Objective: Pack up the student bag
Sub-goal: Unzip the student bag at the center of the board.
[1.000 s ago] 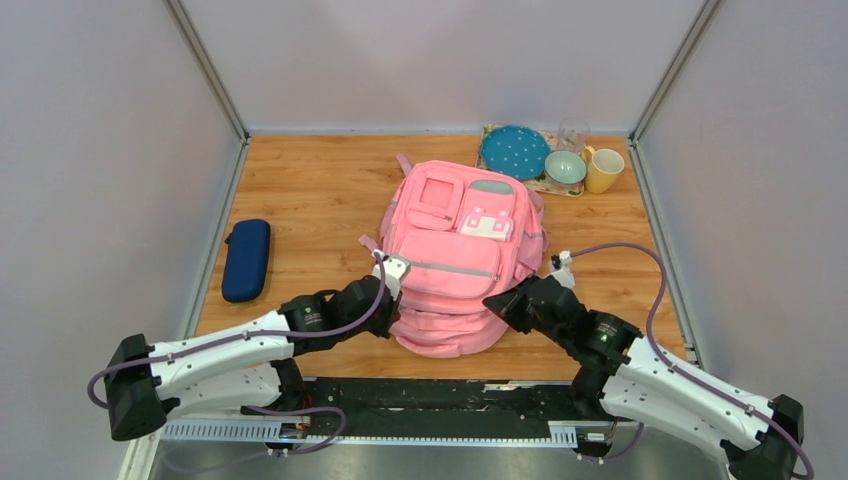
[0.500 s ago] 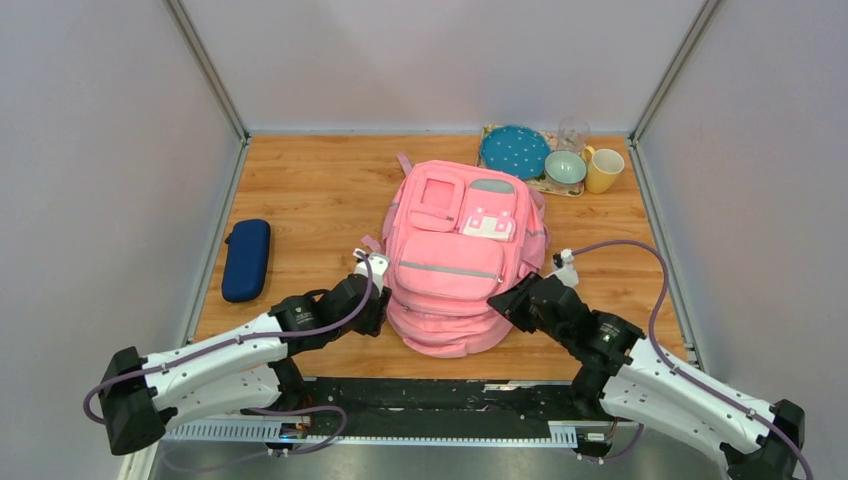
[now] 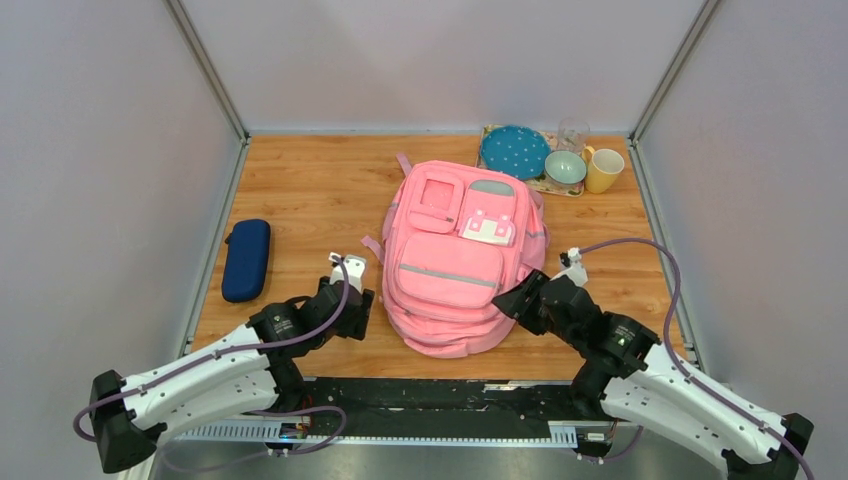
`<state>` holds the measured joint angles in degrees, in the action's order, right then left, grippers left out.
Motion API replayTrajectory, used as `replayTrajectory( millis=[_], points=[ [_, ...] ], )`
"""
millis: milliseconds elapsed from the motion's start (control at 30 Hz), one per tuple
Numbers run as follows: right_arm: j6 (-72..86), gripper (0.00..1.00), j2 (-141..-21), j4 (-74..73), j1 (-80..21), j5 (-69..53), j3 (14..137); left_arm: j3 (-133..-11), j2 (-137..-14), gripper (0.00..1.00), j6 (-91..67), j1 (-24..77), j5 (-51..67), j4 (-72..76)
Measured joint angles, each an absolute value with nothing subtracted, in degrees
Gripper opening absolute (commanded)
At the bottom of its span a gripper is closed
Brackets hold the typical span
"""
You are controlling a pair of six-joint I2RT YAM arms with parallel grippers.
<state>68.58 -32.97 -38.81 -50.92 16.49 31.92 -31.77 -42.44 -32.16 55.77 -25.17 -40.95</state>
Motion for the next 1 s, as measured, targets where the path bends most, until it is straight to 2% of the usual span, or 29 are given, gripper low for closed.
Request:
replayTrajectory(
  millis=[267,500,533,600,700,800,1000],
  points=[
    [68.1,0.49,-38.9,-34.5,-50.9,10.9,31.9,-31.8,-40.8,0.7,-27.1,55.7,-16.4,-31.1],
    [68.1,0.49,-41.1,-31.5,-52.0,8.6,31.8,-33.1,-47.3,0.71,-20.5,55.7,-10.2,-24.1],
    [68.1,0.52,-40.9,-31.4,-52.1,8.5,31.8,-33.1,-47.9,0.8,-20.1,55.7,-10.1,-23.9],
    [68.0,0.56,-40.2,-31.2,-52.4,8.3,31.8,-33.1,-48.5,0.83,-19.8,55.7,-11.1,-24.0],
    [67.3,0.7,-39.2,-30.9,-52.7,8.3,32.0,-33.2,-48.4,0.85,-20.3,55.0,-15.5,-25.0],
    [66.0,0.76,-39.7,-31.3,-52.9,8.2,33.7,-33.3,-47.1,0.85,-20.7,51.0,-18.6,-26.3],
    [62.7,0.78,-44.1,-31.4,-54.7,8.1,38.9,-34.2,-42.4,0.85,-20.3,33.4,-19.8,-28.1]
  ],
)
